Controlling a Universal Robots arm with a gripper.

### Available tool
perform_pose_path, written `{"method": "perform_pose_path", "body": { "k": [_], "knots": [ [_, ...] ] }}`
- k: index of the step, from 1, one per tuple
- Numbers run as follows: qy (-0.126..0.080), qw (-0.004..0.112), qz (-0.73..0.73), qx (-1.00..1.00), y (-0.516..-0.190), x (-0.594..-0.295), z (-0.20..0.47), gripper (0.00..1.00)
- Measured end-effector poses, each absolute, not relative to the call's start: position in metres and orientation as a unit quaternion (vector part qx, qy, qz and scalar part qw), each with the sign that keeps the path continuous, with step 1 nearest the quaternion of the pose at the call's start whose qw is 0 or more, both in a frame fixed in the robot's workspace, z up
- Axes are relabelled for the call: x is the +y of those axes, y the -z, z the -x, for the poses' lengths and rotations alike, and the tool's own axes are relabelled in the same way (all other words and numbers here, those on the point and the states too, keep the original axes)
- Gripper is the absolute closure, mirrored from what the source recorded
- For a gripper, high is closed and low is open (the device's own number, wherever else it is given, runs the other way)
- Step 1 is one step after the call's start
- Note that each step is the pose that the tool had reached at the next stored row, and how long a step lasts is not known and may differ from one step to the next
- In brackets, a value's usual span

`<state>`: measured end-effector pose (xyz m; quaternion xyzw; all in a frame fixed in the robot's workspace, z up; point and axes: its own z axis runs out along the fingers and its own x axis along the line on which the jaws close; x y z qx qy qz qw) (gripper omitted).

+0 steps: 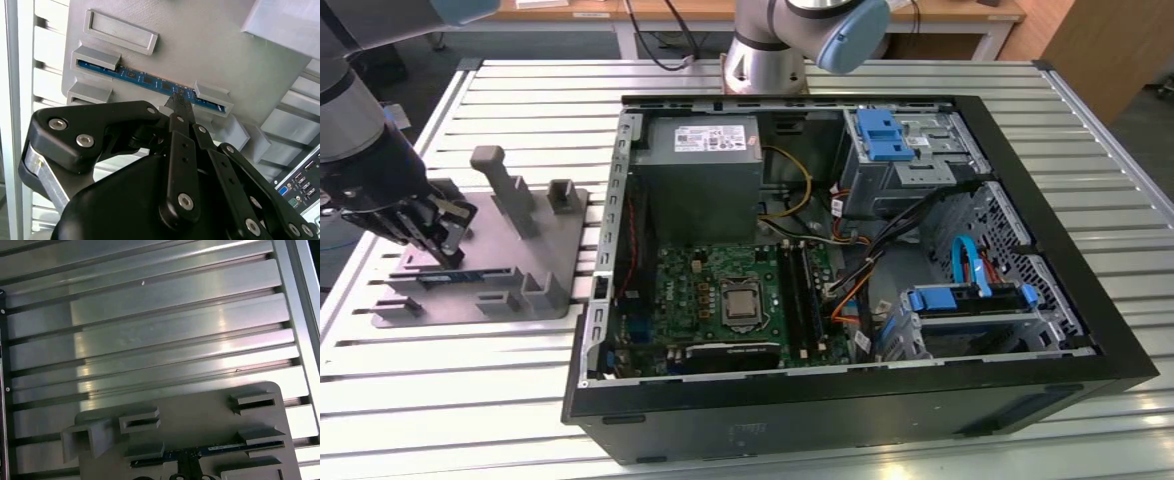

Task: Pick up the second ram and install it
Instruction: 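Pick up the second ram and move it above second insertion slot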

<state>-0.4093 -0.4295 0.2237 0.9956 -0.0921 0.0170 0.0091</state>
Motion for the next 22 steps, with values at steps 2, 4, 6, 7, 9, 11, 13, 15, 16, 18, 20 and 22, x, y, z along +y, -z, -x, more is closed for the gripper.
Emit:
{"method": "perform_pose_path", "body": {
  "k": [2,4,6,7,9,11,13,15,16,18,20,22],
  "knots": [
    [-0.017,0.008,-0.996,-0.093,-0.2237,-0.4295,0.4093,0.9],
    [-0.017,0.004,-0.995,-0.096,-0.2236,-0.4296,0.4093,0.9],
    [-0.016,-0.001,-0.995,-0.101,-0.2236,-0.4296,0.4095,0.9],
    [-0.016,-0.004,-0.995,-0.103,-0.2236,-0.4295,0.4097,0.9],
    [-0.016,-0.005,-0.994,-0.107,-0.2235,-0.4294,0.4098,0.9],
    [-0.016,-0.005,-0.993,-0.117,-0.2232,-0.4295,0.4098,0.9],
    [-0.016,-0.005,-0.991,-0.134,-0.2226,-0.4296,0.4097,0.9],
    [-0.016,-0.004,-0.988,-0.153,-0.2221,-0.4295,0.4098,0.9],
    [-0.016,-0.004,-0.987,-0.162,-0.2218,-0.4295,0.4098,0.9],
    [-0.016,-0.004,-0.984,-0.179,-0.2213,-0.4295,0.4098,0.9],
    [-0.016,-0.004,-0.98,-0.197,-0.2209,-0.4295,0.4098,0.9],
    [-0.016,-0.003,-0.976,-0.215,-0.2206,-0.4295,0.4098,0.9]
  ]
}}
